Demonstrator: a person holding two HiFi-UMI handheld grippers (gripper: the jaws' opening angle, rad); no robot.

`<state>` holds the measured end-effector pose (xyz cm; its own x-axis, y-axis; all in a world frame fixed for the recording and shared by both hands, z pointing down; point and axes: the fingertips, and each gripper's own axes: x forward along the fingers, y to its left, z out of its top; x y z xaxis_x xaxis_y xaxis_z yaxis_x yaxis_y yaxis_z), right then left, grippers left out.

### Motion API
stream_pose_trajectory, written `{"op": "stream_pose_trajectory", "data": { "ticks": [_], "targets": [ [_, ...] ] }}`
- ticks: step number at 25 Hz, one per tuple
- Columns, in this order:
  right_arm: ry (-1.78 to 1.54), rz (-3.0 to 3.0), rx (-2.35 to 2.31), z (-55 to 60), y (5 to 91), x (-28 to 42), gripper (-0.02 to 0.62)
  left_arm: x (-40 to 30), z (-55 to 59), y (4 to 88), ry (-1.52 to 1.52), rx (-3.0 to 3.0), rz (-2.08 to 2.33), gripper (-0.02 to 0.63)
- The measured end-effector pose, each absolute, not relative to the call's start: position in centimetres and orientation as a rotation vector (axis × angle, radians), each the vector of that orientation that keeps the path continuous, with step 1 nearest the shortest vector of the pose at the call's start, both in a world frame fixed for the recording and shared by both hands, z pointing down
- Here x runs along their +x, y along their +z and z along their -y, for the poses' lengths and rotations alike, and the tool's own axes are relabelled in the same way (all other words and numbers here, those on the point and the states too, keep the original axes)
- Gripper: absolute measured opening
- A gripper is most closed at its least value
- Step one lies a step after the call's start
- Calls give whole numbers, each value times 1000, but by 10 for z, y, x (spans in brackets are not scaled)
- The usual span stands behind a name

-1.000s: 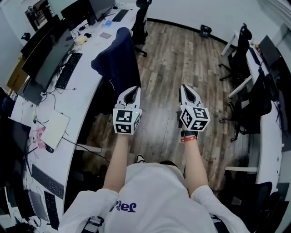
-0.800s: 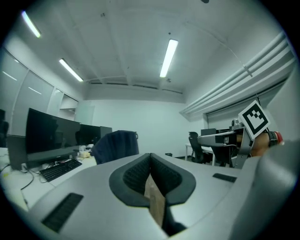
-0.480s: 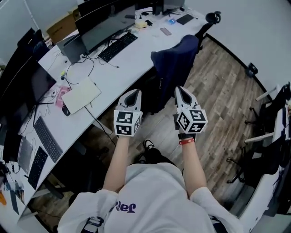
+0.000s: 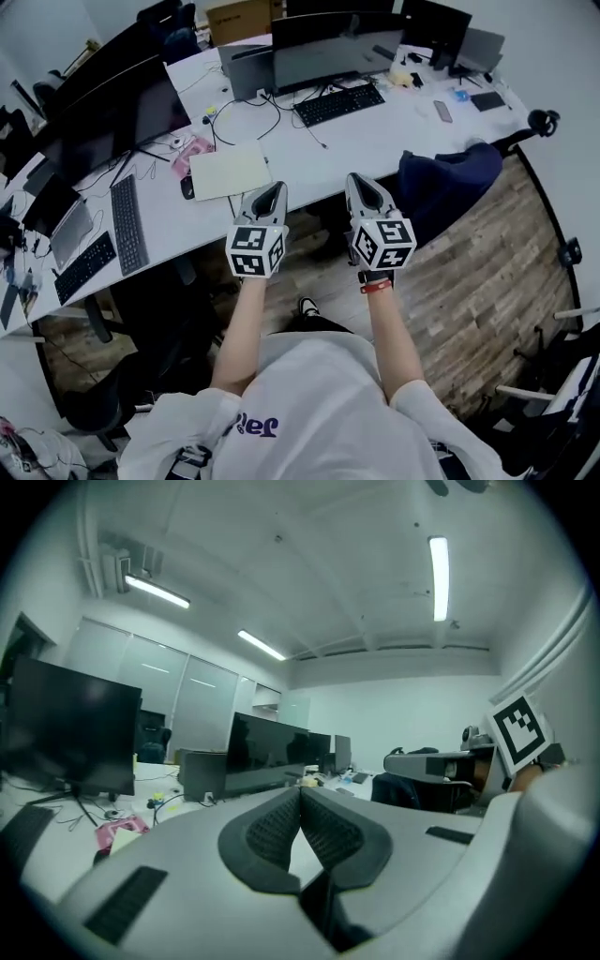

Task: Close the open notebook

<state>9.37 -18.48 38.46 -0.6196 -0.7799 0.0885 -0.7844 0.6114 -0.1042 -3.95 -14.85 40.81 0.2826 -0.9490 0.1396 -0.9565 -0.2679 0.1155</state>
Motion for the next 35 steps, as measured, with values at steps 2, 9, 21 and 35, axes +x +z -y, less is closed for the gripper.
{"op": "stream_pose_trajectory", "data": {
  "ticks": [2,9,21,35],
  "targets": [
    [212,2825,1259,197,388,71,14,-58,153,409,72,2321,1861,18],
    [223,2903,977,223,401,4,14,-115,156,422,86,2129,2083,20],
    [345,2944,673,229,439,-52,14,-167,133,448,102,1833,2325,20],
    [472,2893,492,219,495,-149,14,-236,117,495,59,1733,2310,20]
  ]
}}
